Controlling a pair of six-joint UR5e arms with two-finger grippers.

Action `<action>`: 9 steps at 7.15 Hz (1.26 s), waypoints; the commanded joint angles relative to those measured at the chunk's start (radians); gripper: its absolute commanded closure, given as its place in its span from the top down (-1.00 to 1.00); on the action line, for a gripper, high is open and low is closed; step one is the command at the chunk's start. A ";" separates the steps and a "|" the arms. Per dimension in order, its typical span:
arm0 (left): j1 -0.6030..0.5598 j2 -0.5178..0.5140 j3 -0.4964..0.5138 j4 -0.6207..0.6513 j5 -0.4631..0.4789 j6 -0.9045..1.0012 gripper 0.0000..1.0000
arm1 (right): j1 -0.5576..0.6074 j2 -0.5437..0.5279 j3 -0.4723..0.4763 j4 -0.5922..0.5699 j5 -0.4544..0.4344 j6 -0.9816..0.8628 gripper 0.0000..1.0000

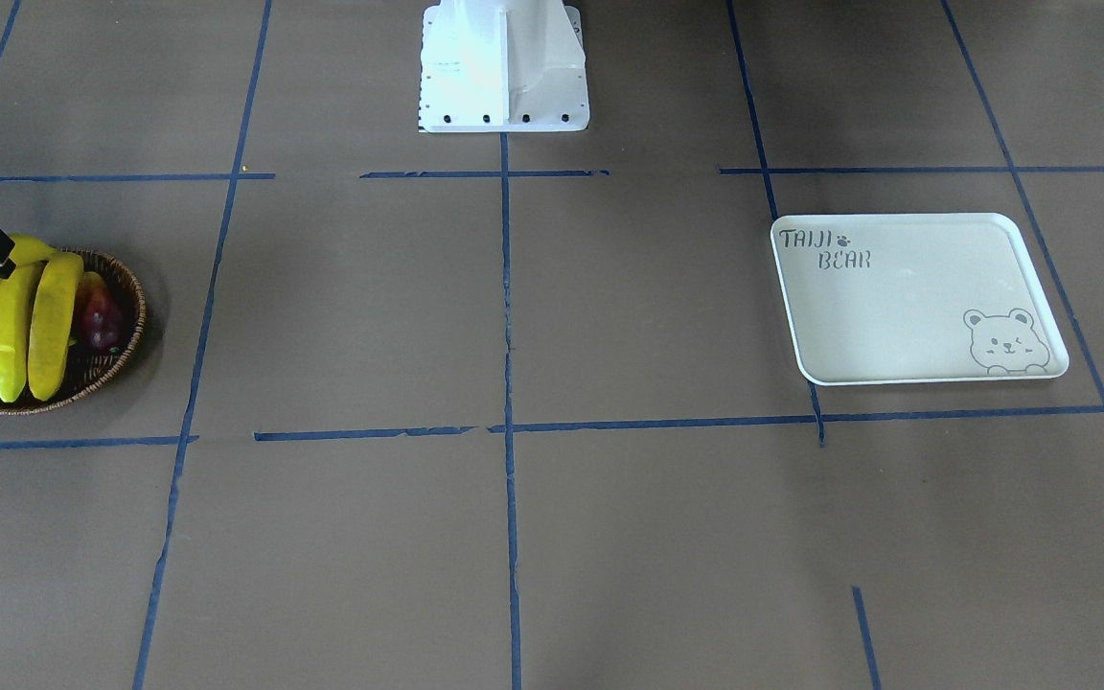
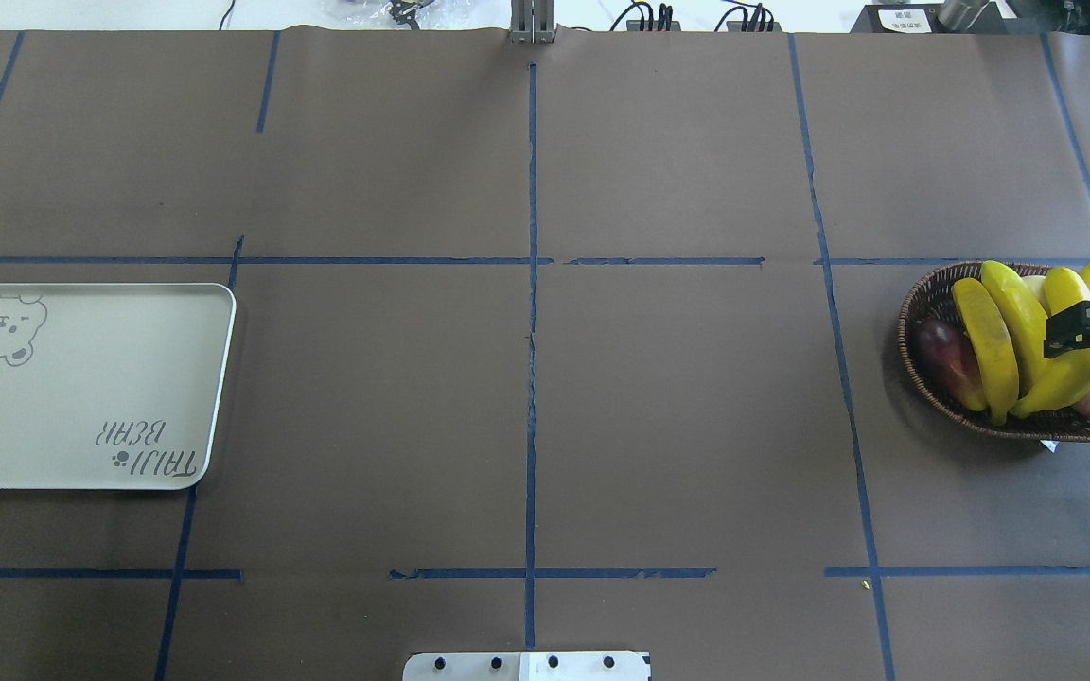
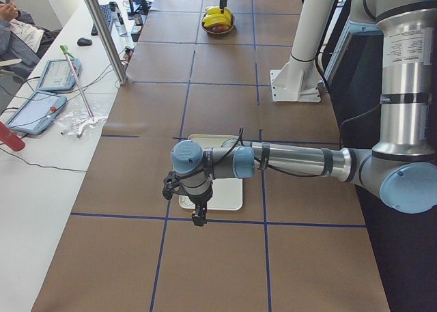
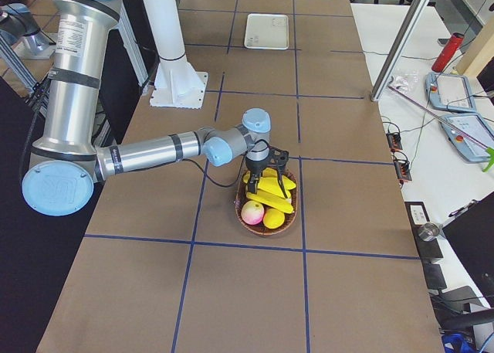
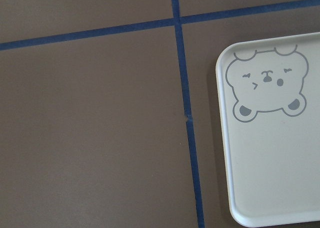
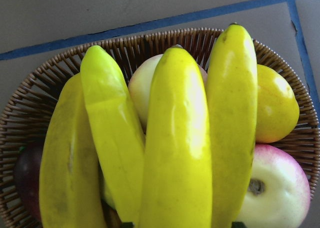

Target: Transfer all bananas from basket to plate

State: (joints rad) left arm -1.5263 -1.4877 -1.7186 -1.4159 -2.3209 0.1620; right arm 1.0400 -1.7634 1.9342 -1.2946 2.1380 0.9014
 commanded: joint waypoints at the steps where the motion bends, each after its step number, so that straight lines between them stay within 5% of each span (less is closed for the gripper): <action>1: 0.000 0.000 0.002 0.000 0.000 -0.001 1.00 | -0.003 0.001 0.005 0.000 -0.001 -0.001 -0.73; 2: 0.002 0.000 0.002 0.000 0.000 -0.001 1.00 | -0.002 0.001 0.014 0.000 -0.001 -0.001 -0.97; 6: 0.000 -0.002 -0.025 0.000 0.008 0.002 1.00 | 0.084 0.013 0.121 -0.011 0.007 -0.019 -1.00; 9: 0.002 -0.138 -0.037 -0.011 0.011 -0.001 1.00 | 0.043 0.261 0.074 -0.008 0.008 -0.009 -0.98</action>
State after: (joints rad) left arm -1.5261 -1.5498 -1.7672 -1.4194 -2.3137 0.1614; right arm 1.1104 -1.6032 2.0320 -1.3041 2.1445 0.8849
